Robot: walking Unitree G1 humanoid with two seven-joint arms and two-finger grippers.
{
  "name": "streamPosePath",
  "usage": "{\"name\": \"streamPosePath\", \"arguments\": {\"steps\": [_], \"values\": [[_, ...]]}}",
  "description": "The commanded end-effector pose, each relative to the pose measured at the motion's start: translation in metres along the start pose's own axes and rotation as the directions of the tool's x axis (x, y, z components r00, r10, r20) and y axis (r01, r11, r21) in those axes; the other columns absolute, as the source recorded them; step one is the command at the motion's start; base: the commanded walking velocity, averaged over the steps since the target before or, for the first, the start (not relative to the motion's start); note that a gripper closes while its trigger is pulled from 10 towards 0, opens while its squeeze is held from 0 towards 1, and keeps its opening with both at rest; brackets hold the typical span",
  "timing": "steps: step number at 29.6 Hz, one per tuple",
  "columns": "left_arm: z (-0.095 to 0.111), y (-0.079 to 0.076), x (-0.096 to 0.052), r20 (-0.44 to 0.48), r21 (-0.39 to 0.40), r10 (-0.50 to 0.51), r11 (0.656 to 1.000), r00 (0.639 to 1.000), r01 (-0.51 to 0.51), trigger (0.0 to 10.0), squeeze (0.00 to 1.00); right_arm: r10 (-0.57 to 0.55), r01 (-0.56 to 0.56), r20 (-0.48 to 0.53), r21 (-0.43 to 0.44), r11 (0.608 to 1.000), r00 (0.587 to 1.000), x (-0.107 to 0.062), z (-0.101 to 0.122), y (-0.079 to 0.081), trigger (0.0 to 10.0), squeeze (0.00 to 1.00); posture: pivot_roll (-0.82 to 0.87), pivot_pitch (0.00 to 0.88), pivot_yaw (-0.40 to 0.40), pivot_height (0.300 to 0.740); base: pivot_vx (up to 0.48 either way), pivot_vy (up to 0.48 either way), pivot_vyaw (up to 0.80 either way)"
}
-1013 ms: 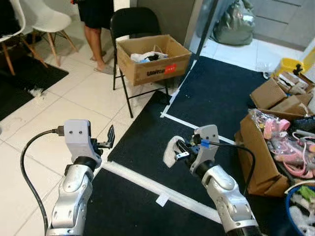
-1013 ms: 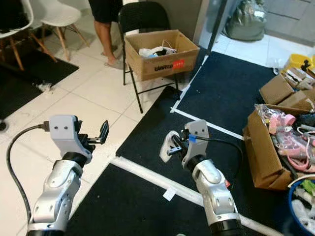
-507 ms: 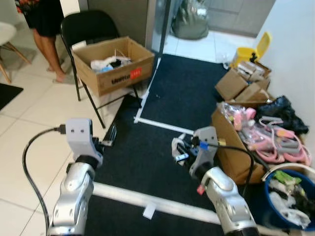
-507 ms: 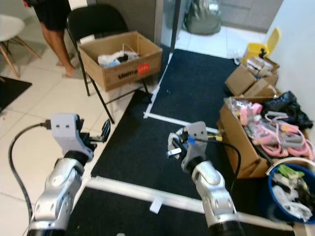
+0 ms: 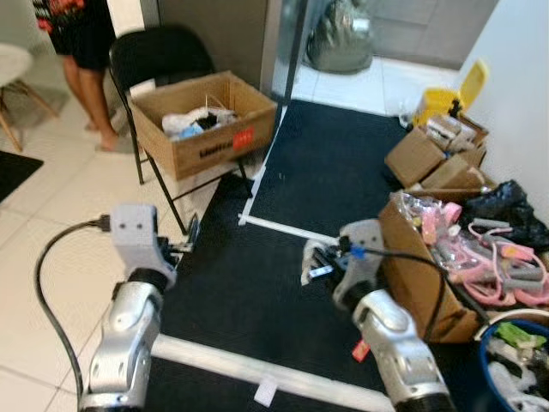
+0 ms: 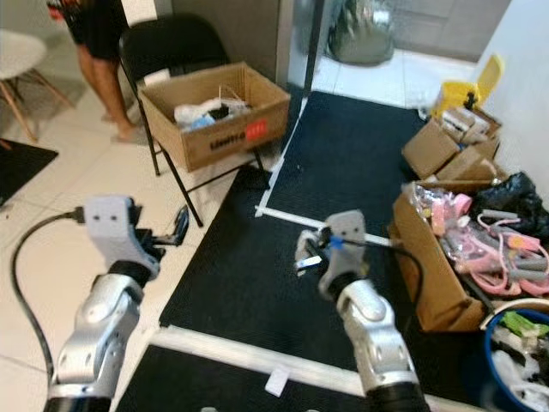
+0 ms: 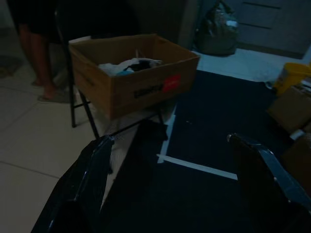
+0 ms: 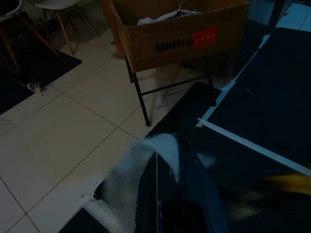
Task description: Picking trash to rubbish bin
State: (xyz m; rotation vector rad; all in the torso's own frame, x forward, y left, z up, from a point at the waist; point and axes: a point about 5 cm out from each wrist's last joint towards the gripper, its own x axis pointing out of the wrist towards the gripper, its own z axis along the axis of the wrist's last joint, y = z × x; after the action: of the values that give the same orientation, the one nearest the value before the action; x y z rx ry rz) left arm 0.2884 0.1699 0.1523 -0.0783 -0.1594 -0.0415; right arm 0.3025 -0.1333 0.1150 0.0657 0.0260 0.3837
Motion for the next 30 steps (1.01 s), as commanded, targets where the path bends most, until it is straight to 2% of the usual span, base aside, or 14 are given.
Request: {"name": "streamPosePath", "arguments": {"steps": [1, 23, 30], "values": [[-0.0054, -0.0015, -0.0017, -0.024, -0.006, -0.005, 1.000, 1.000, 0.005, 10.0, 0.00, -0.028, 0.028, -0.030, 0.000, 1.000, 0.999, -0.0043, -0.0062, -0.0070, 10.0, 0.00, 0.03, 0.145, -0.022, 0.740, 0.356, 0.000, 0.00], [-0.0062, -0.0074, -0.0008, -0.024, -0.020, -0.022, 1.000, 0.999, 0.022, 10.0, 0.00, -0.038, 0.039, -0.036, 0.024, 0.999, 0.999, -0.0025, -0.0063, -0.0080, 10.0, 0.00, 0.03, 0.145, -0.024, 0.740, 0.359, 0.000, 0.00], [-0.0066, -0.0069, -0.0016, -0.026, -0.021, -0.019, 1.000, 0.999, 0.019, 10.0, 0.00, -0.044, 0.045, -0.040, 0.025, 0.999, 0.998, -0.0011, -0.0061, -0.0089, 10.0, 0.00, 0.03, 0.145, -0.028, 0.740, 0.358, 0.000, -0.69]]}}
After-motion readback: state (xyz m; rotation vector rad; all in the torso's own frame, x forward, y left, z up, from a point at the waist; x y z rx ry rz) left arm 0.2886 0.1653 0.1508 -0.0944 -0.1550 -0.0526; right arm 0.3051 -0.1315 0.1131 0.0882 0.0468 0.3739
